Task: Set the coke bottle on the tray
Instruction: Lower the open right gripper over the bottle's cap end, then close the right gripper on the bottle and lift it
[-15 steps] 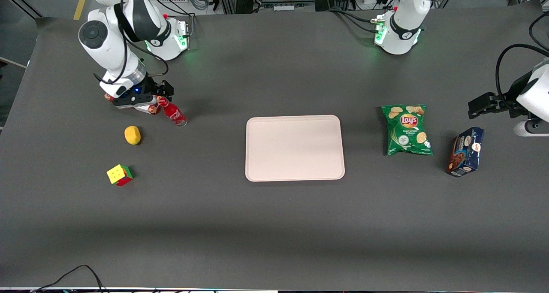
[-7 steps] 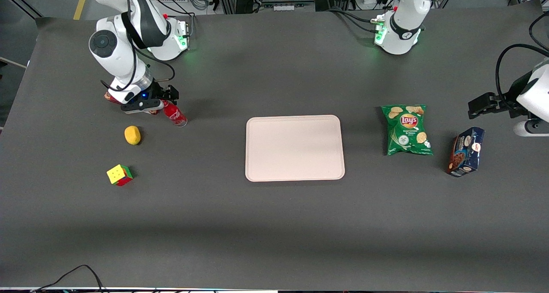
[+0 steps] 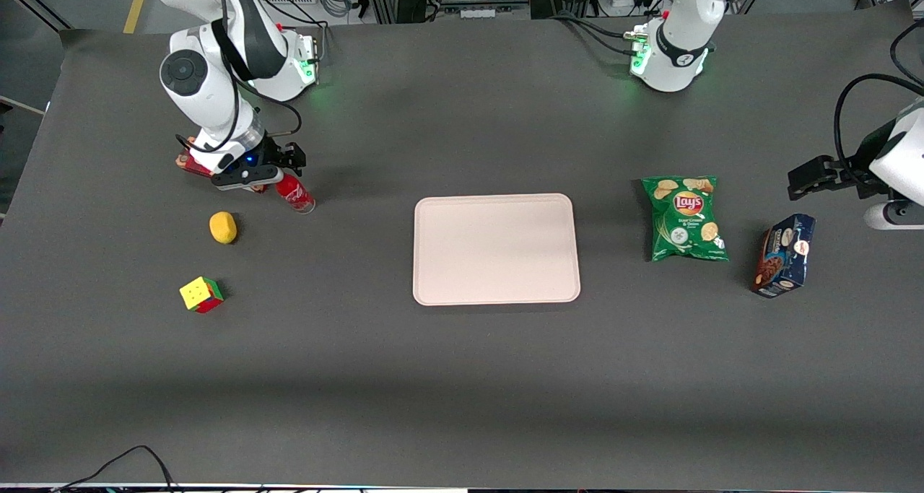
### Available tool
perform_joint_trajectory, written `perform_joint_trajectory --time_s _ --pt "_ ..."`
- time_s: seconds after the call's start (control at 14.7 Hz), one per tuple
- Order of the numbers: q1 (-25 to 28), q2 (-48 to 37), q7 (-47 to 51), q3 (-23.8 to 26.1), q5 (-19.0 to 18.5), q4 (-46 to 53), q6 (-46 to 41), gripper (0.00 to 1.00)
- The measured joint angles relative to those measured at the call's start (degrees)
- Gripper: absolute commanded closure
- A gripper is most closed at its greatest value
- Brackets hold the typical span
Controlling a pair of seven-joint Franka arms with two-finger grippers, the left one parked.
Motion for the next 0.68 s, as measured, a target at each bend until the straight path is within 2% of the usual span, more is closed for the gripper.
perform_joint_trajectory --time_s 0.2,0.41,0.68 --pt "0.0 0.0 0.0 0.0 0.0 0.0 -0.6 0.17" --pt "0.0 0.0 0.0 0.0 0.0 0.0 -0.7 0.34" --pt "0.0 -0.1 0.0 0.0 0.0 0.0 -0.7 0.44"
